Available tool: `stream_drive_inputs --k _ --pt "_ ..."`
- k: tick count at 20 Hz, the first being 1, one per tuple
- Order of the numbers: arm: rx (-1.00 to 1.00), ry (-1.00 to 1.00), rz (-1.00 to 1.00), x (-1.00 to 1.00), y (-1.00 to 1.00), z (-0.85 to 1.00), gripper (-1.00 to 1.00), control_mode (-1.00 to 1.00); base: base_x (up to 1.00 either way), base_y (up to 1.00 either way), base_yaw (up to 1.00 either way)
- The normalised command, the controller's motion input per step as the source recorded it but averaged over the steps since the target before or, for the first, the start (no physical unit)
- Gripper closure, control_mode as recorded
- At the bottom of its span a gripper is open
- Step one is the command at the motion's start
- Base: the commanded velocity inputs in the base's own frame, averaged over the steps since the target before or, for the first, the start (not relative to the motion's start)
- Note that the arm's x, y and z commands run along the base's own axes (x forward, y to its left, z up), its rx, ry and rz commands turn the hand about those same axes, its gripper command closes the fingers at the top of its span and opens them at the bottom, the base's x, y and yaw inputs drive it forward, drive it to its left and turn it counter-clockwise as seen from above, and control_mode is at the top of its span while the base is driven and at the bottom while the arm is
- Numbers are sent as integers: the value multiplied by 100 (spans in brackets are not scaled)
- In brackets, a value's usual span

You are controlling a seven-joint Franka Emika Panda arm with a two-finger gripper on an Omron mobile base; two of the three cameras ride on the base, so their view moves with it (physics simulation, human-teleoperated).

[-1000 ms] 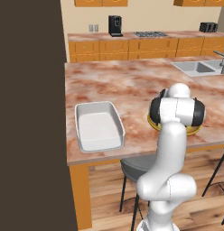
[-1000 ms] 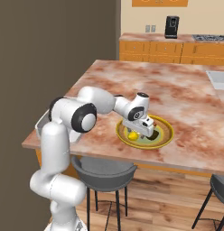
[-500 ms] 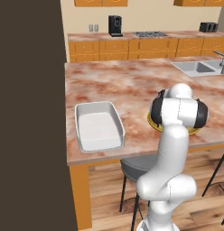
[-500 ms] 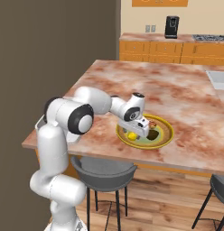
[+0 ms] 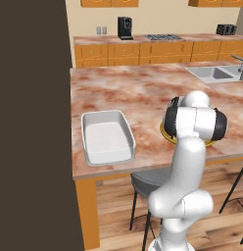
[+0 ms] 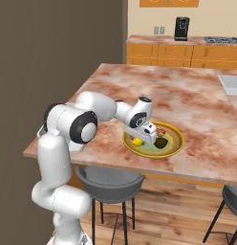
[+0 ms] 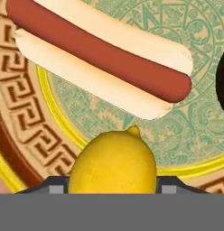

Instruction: Place one cooked food and one vegetable from the large plate to each tupperware container.

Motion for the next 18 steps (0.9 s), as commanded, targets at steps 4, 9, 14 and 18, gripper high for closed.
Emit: stream_drive_inputs --k 4,9,14,18 --pt "4 -29 21 -9 84 100 100 -100 0 0 0" --pt "-9 2 33 -2 98 86 100 -100 0 0 0" --pt "-12 0 39 -17 100 96 100 -100 0 0 0" --pt "-9 9 18 -2 100 66 100 -100 0 0 0"
